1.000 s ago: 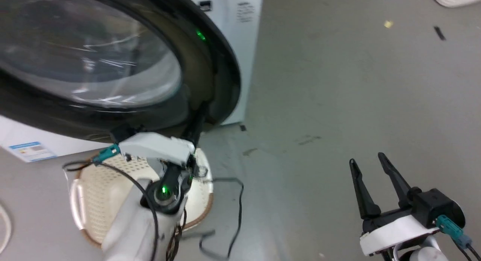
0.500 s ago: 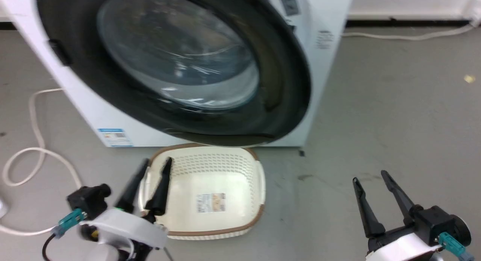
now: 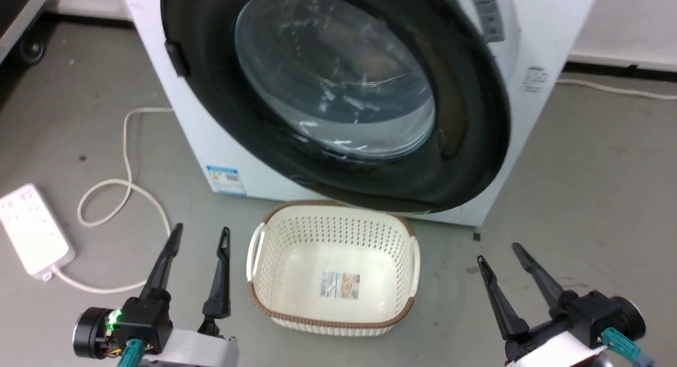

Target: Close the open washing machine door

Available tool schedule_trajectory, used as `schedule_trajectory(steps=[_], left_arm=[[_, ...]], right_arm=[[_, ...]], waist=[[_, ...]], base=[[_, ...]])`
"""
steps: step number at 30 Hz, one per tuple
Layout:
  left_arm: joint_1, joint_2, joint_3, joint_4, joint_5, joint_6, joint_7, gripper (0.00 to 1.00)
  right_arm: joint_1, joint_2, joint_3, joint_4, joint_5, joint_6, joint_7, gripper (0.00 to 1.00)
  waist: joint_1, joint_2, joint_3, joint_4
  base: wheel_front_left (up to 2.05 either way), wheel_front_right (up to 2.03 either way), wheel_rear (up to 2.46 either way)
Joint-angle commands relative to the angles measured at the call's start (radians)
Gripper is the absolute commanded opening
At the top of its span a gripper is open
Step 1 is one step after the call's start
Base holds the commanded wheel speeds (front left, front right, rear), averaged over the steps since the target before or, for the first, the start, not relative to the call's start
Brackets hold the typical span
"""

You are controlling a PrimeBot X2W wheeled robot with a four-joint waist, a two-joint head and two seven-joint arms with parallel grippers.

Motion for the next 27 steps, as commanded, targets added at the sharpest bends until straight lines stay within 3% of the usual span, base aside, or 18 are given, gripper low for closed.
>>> schedule_trajectory(steps=[1,7,13,19,27], left_arm=[[-0.012,-0.009,0.011,0.0,0.017,0.0,-0.005,1.0],[-0.048,-0.025,-0.002,0.016,0.06,-0.012,-0.005,1.0],[-0.079,-0.057,0.001,0.026,0.057,-0.022,-0.005,1.0],[-0.124,-0.083,-0.002,0.033,0.049,-0.035,-0.005,1.0],[-0.154,-0.1,-0.013,0.031,0.039,-0.037,-0.005,1.0]], right_arm=[[-0.025,-0.024,0.025,-0.009,0.009,-0.001,0.003,0.0],[-0.117,-0.085,0.096,-0.027,0.038,-0.001,0.033,0.0],[-0.311,-0.192,0.163,-0.009,0.087,-0.001,0.108,0.0],[-0.503,-0.312,0.15,0.073,0.167,-0.001,0.184,0.0],[-0.677,-0.425,0.106,0.221,0.202,-0.001,0.236,0.0]], waist=[[0.0002,0.0,0.038,0.03],[0.0002,0.0,0.105,0.075],[0.0002,0.0,0.194,0.128],[0.0002,0.0,0.258,0.182],[0.0002,0.0,0.296,0.232]], base=[[0.0,0.0,0.0],[0.0,0.0,0.0],[0.0,0.0,0.0],[0.0,0.0,0.0],[0.0,0.0,0.0]])
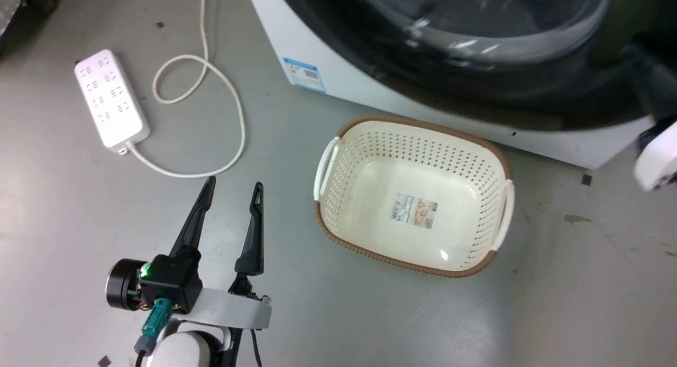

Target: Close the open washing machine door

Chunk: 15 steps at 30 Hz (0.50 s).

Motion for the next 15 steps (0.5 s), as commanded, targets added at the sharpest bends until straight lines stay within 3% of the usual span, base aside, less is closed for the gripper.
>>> schedule_trajectory(steps=[1,9,15], left_arm=[[-0.013,-0.002,0.0,-0.001,-0.007,-0.002,-0.005,1.0],[-0.016,-0.006,-0.004,-0.001,-0.034,-0.006,-0.005,1.0],[-0.013,-0.006,-0.006,0.006,-0.034,-0.001,-0.005,1.0]], right_arm=[[-0.031,-0.016,-0.007,0.021,0.001,-0.003,0.005,0.0],[-0.176,0.027,-0.112,0.188,0.051,-0.003,0.02,0.0],[-0.191,0.051,-0.099,0.265,0.03,-0.003,-0.02,0.0]], waist=[[-0.0002,-0.0001,0.009,0.011],[-0.0002,-0.0001,0.013,0.019],[-0.0002,-0.0001,-0.024,0.001]], base=[[0.0,0.0,0.0],[0.0,0.0,0.0],[0.0,0.0,0.0]])
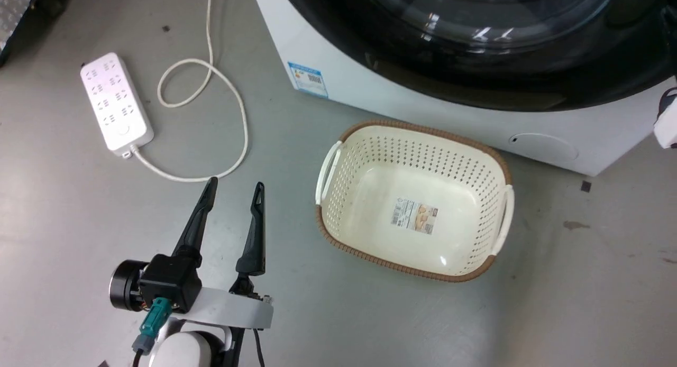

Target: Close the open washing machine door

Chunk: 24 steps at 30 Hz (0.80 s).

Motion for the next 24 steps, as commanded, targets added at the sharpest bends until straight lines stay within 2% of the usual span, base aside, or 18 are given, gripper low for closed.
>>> schedule_trajectory(steps=[1,2,3,4,8,12,14,19,24], left_arm=[[-0.007,-0.001,0.002,0.003,0.001,0.001,-0.005,1.0],[-0.003,-0.001,0.003,0.005,0.003,0.0,-0.005,1.0],[0.0,-0.001,0.005,0.007,0.003,-0.001,-0.005,1.0],[0.005,-0.001,0.007,0.011,0.004,-0.003,-0.005,1.0],[0.029,-0.002,0.02,0.033,0.009,-0.012,-0.005,1.0],[0.053,-0.001,0.036,0.063,0.016,-0.026,-0.005,1.0],[0.063,-0.001,0.043,0.074,0.017,-0.031,-0.005,1.0],[0.086,-0.001,0.061,0.087,0.021,-0.041,-0.005,1.0],[0.106,-0.001,0.067,0.099,0.025,-0.048,-0.005,1.0]], right_arm=[[-0.014,-0.005,-0.005,0.015,-0.004,-0.011,-0.019,0.0],[-0.004,0.001,0.002,0.02,-0.004,-0.011,-0.032,0.0],[0.009,0.008,0.01,0.021,-0.005,-0.011,-0.051,0.45],[0.026,0.016,0.02,0.022,0.002,-0.011,-0.063,1.0],[0.115,0.07,0.036,-0.014,0.077,-0.011,-0.115,1.0],[0.236,0.089,0.047,-0.093,0.074,-0.011,-0.168,1.0],[0.308,0.101,0.019,-0.138,0.047,-0.011,-0.183,1.0],[0.506,0.183,-0.08,-0.306,-0.086,-0.011,-0.206,1.0],[0.692,0.309,-0.204,-0.466,-0.23,-0.011,-0.216,1.0]], waist=[[-0.0001,0.0,-0.023,-0.015],[-0.0001,0.0,-0.034,-0.021],[-0.0001,0.0,-0.049,-0.028],[-0.0001,0.0,-0.063,-0.036],[-0.0001,0.0,-0.131,-0.083],[-0.0001,0.0,-0.2,-0.139],[-0.0001,0.0,-0.226,-0.165],[-0.0001,0.0,-0.262,-0.228],[-0.0001,0.0,-0.289,-0.26]], base=[[0.0,0.0,0.0],[0.0,0.0,0.0],[0.0,0.0,0.0],[0.0,0.0,0.0],[0.0,0.0,0.0],[0.0,0.0,0.0],[0.0,0.0,0.0],[0.0,0.0,0.0],[0.0,0.0,0.0]])
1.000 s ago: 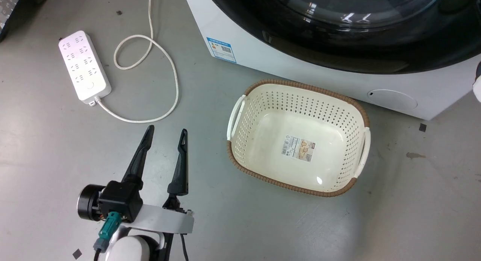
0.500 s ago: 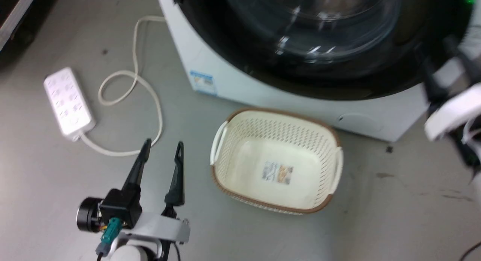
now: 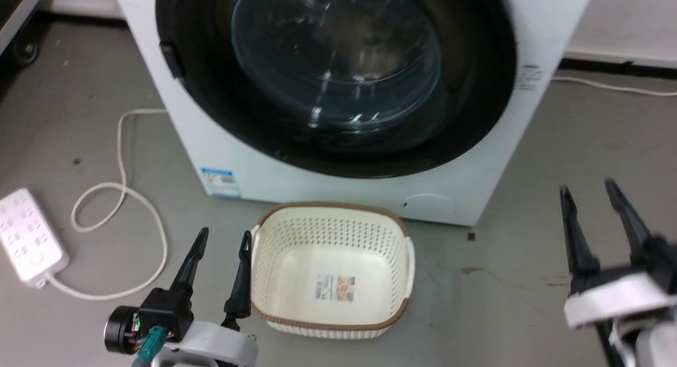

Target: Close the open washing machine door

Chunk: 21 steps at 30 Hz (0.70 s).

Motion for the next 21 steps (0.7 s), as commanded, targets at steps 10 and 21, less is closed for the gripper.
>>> schedule_trajectory(steps=[10,21], left_arm=[[0.049,0.001,0.008,0.036,0.0,-0.009,-0.005,1.0],[0.039,0.0,0.005,0.049,0.002,-0.005,0.008,0.0]], right_arm=[[0.228,0.152,-0.072,-0.104,-0.116,-0.001,-0.016,1.0],[0.233,0.15,-0.064,-0.099,-0.102,0.0,-0.005,0.0]], waist=[[0.0002,0.0,-0.047,-0.037],[0.0002,0.0,-0.052,-0.038]], base=[[0.0,0.0,0.0],[0.0,0.0,0.0]])
